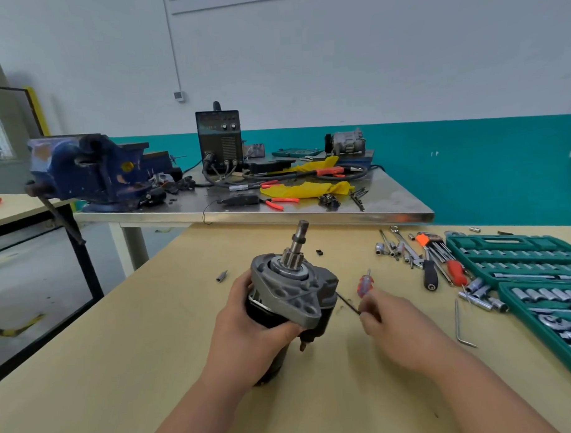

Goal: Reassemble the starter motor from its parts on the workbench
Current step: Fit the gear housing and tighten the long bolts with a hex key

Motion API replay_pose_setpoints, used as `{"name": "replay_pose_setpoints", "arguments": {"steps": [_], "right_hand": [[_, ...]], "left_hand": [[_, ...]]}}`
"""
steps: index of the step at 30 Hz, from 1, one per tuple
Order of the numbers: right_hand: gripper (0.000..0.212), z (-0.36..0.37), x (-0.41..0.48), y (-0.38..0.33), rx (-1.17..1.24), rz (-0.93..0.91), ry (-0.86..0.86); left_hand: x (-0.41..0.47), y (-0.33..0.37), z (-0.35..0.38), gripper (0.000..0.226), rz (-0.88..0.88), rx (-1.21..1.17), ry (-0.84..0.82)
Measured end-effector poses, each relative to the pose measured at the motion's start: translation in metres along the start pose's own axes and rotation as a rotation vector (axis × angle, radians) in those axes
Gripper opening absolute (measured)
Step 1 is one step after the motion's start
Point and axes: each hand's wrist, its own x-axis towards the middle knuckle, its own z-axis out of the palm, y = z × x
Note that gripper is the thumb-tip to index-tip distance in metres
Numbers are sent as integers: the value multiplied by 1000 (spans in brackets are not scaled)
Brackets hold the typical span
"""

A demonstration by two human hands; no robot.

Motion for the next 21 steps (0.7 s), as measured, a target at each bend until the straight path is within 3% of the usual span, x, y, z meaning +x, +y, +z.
{"name": "replay_pose_setpoints", "arguments": {"steps": [5, 8, 11, 15, 18, 21], "right_hand": [[32, -5, 1, 5, 780, 145, 138], [25, -5, -1, 1, 1083, 118, 107], [18, -10, 1, -9, 1018, -3, 196], [26, -28, 2, -33, 813, -168, 373], [19, -39, -2, -54, 1025, -275, 390], [21, -39, -7, -75, 1228, -394, 256]], "left_hand": [[2, -1, -4, 81, -3, -20, -64], [2, -1, -7, 78, -8, -42, -60], [0, -2, -10, 73, 9, -51, -62], [0, -2, -11, 68, 19, -67, -60], [3, -4, -12, 66, 14, -131, -40], [2, -6, -14, 65, 13, -174, -13]]}}
